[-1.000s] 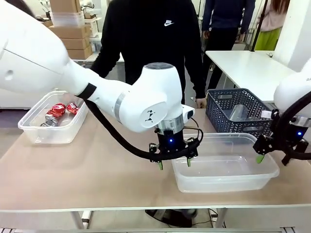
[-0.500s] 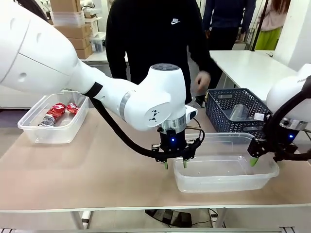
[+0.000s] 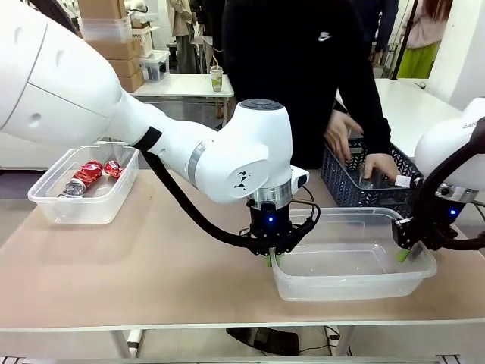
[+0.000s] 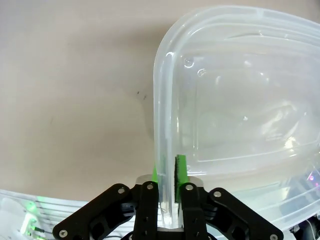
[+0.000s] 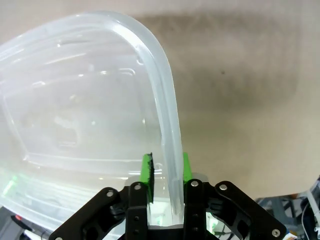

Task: Sort the waste into each basket.
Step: Pick up the Organizing box on the right side of the table and lift it.

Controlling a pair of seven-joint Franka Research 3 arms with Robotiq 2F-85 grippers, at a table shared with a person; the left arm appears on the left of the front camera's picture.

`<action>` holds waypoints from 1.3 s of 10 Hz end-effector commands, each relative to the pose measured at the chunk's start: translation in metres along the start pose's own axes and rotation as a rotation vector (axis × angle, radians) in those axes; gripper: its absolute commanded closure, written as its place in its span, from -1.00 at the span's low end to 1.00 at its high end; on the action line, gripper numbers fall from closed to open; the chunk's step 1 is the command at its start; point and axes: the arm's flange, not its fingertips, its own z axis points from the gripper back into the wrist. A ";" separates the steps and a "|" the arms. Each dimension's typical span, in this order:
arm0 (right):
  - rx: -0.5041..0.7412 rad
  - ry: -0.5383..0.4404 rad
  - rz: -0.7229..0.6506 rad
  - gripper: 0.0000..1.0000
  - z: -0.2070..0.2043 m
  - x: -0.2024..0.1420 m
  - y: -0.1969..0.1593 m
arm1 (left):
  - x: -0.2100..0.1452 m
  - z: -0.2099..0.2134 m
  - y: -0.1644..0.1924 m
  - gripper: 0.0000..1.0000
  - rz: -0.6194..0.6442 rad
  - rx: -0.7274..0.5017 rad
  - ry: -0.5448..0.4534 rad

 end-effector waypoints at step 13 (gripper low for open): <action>-0.128 -0.112 -0.017 1.00 0.132 -0.043 0.097 | 0.001 0.120 0.034 1.00 0.018 0.027 -0.029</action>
